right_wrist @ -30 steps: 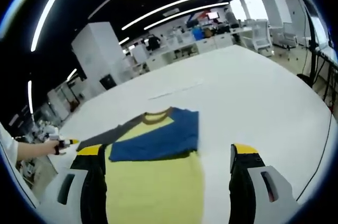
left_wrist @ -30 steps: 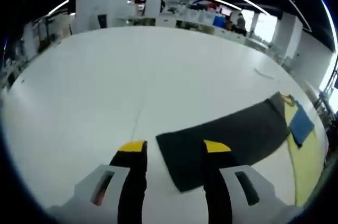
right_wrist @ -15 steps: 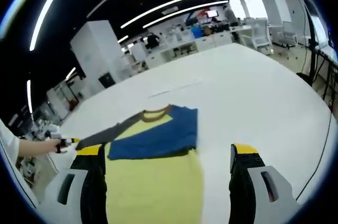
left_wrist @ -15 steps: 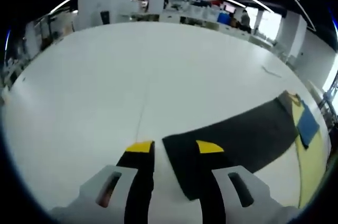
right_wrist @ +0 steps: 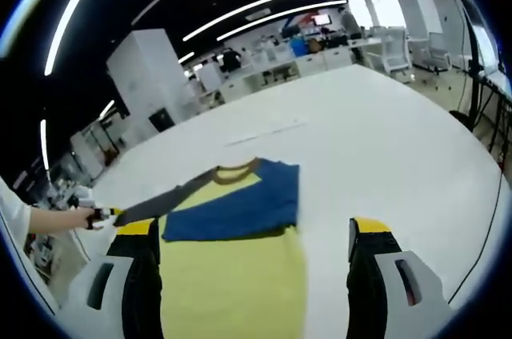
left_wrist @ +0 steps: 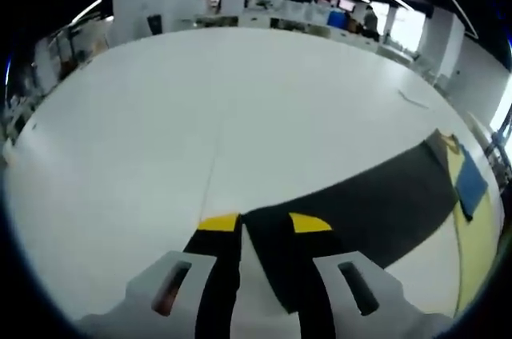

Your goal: Fold the garment on the visible template until the final outline fits inside the template.

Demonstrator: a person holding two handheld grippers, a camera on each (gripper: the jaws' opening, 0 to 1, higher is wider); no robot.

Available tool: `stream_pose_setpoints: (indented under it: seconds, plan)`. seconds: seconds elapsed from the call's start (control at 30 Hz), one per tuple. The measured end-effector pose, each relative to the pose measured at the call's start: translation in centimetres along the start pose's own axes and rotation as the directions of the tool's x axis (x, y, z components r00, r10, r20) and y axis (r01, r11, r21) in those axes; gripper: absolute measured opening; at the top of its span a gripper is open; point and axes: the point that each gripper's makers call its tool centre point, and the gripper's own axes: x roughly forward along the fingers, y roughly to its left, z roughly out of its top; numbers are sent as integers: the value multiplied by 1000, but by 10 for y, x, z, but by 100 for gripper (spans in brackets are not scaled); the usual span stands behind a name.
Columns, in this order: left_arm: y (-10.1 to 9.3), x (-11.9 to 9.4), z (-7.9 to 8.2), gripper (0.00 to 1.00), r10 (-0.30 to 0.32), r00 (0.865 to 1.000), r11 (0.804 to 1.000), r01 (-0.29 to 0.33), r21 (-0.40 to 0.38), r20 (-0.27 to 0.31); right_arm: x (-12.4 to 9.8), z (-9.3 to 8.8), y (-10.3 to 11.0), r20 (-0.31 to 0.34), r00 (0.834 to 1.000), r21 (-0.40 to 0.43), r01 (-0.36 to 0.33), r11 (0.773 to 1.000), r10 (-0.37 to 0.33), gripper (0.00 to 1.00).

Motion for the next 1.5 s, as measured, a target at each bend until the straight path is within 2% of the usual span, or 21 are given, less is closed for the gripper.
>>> stream_pose_setpoints:
  seconds: [0.43, 0.53, 0.97, 1.3, 1.5]
  plan:
    - [4, 0, 0, 12, 25, 1000, 1000, -25, -3, -13, 0, -2, -1, -4, 1000, 2, 0, 1000, 0, 97]
    - [4, 0, 0, 9, 29, 999, 999, -29, -27, -13, 0, -3, -2, -3, 1000, 5, 1, 1000, -1, 97]
    - [1, -3, 4, 0, 40, 999, 999, -40, -16, -5, 0, -2, -1, 1, 1000, 7, -2, 1000, 2, 97]
    - [-4, -18, 14, 0, 34, 999, 998, -32, -56, 31, -1, -2, 0, 6, 1000, 12, -10, 1000, 10, 97]
    - [3, -14, 18, 0, 10, 998, 996, -4, -93, 58, -3, -1, 1, 13, 1000, 13, -14, 1000, 14, 97]
